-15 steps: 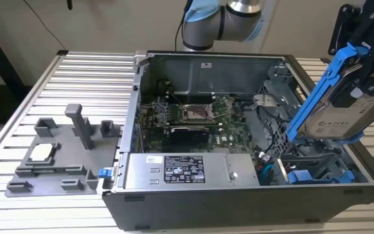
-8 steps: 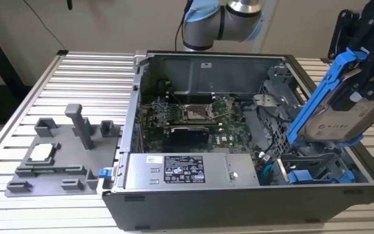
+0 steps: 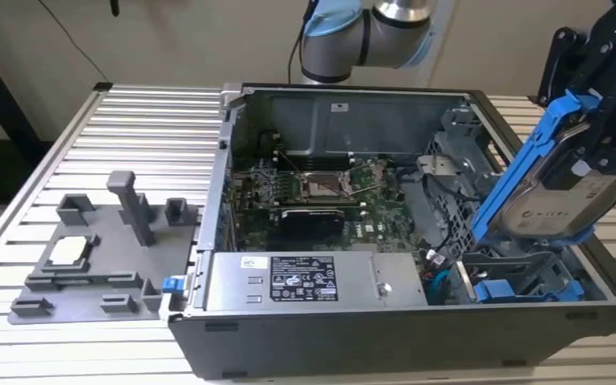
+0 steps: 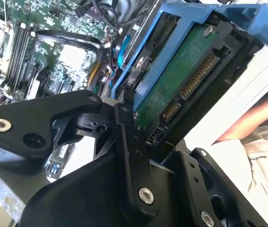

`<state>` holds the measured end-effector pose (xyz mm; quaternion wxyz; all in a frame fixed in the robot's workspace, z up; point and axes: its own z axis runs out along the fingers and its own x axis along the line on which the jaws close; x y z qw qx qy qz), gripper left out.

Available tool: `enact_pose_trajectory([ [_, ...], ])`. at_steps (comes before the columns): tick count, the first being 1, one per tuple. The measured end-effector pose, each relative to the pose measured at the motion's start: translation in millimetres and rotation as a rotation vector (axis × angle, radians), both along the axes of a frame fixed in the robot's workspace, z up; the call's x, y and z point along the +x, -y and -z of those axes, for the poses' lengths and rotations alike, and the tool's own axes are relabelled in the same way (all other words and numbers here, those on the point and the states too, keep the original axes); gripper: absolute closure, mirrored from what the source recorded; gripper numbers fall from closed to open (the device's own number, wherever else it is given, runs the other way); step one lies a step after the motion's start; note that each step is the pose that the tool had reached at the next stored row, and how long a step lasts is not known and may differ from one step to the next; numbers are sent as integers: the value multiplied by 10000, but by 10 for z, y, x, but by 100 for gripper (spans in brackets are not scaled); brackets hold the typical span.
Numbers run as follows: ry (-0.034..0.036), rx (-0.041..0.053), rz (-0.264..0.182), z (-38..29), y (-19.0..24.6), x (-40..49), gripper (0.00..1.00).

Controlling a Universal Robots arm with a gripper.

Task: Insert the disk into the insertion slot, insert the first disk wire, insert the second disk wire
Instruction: 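Insert the disk into the insertion slot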

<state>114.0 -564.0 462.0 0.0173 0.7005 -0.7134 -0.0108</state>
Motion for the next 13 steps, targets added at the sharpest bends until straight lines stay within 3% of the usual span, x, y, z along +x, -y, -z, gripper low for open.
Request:
enact_pose_trajectory([
  [13,0,1,-9,93,2,9,67],
])
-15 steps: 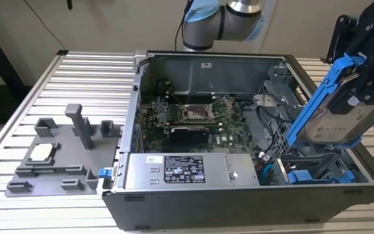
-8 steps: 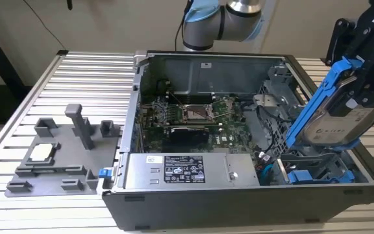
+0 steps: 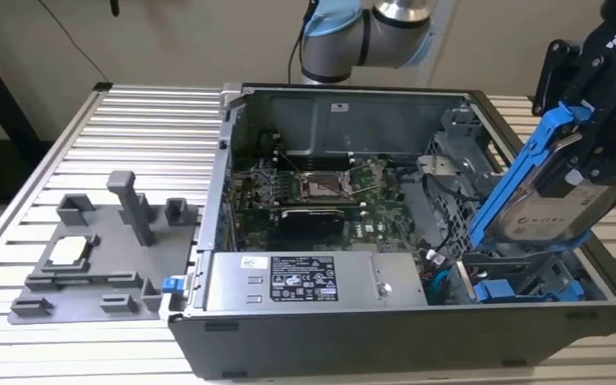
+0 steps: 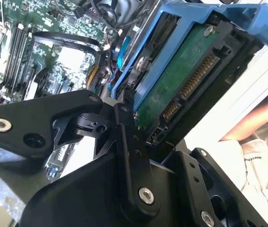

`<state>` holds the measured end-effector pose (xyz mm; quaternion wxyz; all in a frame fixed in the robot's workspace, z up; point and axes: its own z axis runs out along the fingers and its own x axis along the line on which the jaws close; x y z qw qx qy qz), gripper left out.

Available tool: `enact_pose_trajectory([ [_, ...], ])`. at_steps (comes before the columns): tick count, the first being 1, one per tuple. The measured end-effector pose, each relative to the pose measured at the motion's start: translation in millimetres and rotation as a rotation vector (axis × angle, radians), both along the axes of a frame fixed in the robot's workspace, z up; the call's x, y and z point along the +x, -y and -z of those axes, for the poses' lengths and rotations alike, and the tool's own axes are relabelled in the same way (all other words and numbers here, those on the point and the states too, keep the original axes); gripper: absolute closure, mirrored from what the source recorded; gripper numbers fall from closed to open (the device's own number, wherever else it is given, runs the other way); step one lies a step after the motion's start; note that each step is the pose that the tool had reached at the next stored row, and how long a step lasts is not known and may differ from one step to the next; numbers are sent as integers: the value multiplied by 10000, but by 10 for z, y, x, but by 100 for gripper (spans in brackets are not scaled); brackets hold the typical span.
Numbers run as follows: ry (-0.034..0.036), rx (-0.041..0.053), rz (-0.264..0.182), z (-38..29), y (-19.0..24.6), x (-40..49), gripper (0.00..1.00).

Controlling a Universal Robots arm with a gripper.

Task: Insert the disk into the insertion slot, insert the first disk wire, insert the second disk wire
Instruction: 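Insert the disk into the insertion slot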

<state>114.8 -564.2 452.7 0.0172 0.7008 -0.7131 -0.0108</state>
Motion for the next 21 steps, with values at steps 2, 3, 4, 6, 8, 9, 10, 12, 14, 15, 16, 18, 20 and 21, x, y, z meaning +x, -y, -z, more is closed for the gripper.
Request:
enact_pose_trajectory([
  [2,0,0,-9,23,1,7,67],
  [3,0,-2,-18,32,1,9,67],
  [4,0,-2,-32,41,1,12,67],
  [6,0,-1,-68,60,1,19,67],
  [8,-1,-1,-88,77,2,24,67],
  [9,0,0,-89,86,4,24,67],
  [10,0,1,-90,94,6,25,67],
  [12,0,-1,-95,109,9,31,67],
  [14,0,1,-99,126,12,36,67],
  [15,0,0,-100,134,14,39,67],
  [16,0,-1,-101,142,15,41,67],
  [18,0,-1,-105,159,20,48,67],
  [20,0,-1,-109,177,27,54,67],
  [21,0,-3,-110,185,33,57,67],
])
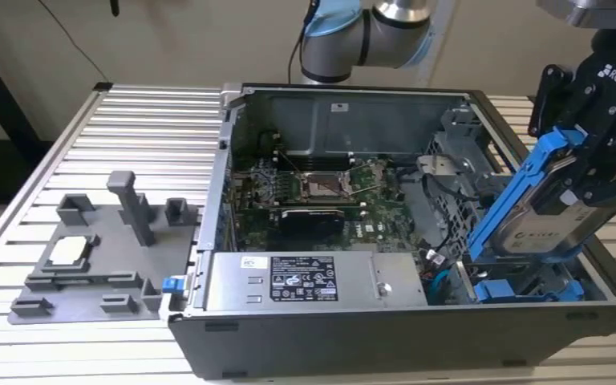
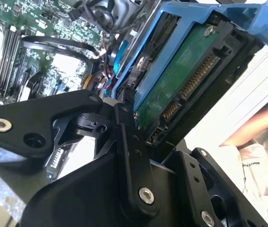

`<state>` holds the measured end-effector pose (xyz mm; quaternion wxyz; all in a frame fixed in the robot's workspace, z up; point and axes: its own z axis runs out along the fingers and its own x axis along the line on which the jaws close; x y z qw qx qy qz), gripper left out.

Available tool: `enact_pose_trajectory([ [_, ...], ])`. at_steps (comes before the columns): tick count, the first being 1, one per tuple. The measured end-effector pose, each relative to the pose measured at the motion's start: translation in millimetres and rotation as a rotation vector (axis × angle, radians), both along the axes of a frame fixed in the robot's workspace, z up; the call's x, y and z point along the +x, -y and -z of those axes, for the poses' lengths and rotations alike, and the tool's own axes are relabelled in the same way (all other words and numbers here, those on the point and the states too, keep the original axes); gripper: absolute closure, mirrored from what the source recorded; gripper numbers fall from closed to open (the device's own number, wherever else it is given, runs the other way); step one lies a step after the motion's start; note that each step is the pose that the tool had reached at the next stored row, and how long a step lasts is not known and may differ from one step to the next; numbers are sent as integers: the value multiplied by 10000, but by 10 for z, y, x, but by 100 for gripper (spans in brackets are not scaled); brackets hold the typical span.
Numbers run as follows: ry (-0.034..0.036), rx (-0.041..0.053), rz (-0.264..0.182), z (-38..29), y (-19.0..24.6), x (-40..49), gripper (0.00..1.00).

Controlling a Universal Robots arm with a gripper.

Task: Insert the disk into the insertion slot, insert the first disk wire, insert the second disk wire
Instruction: 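Insert the disk into the insertion slot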

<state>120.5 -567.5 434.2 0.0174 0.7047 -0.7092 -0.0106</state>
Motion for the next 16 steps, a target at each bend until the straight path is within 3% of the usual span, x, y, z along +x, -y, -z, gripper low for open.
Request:
enact_pose_trajectory([
  [7,0,2,-12,84,36,7,67],
  [16,0,21,-15,176,37,32,67],
])
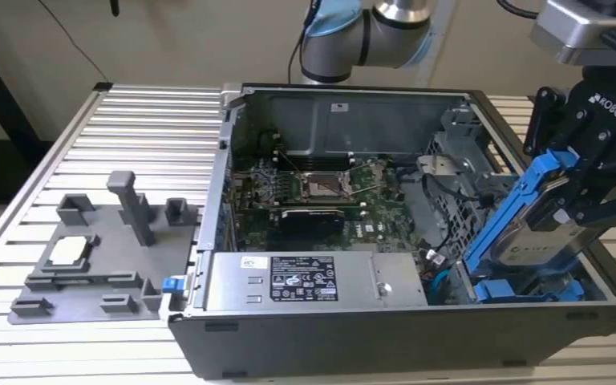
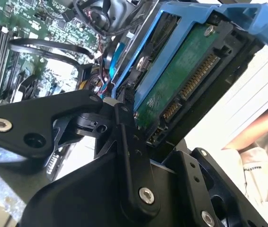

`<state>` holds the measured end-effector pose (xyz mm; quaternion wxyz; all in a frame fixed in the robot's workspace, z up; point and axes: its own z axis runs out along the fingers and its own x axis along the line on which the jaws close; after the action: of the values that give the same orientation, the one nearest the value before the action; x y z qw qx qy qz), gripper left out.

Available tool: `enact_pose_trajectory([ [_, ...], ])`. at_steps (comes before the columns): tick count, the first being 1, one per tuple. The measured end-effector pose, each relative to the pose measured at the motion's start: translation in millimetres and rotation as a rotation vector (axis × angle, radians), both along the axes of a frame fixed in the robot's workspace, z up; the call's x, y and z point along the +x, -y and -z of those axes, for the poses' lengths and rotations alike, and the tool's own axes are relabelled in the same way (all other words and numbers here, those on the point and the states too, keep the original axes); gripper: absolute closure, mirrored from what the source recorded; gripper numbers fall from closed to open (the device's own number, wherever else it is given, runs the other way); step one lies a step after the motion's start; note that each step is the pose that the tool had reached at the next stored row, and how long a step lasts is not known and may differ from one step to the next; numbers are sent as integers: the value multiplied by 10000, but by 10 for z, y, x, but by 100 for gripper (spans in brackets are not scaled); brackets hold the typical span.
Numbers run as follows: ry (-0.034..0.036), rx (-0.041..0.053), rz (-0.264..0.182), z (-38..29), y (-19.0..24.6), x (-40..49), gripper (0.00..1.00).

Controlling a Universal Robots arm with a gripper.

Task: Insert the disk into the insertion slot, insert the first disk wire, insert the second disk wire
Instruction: 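Insert the disk into the insertion slot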

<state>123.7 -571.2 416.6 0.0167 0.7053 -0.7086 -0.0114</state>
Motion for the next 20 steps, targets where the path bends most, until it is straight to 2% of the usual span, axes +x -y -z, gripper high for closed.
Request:
enact_pose_trajectory([
  [6,0,11,2,66,0,20,67],
  [20,0,24,0,321,0,22,67],
])
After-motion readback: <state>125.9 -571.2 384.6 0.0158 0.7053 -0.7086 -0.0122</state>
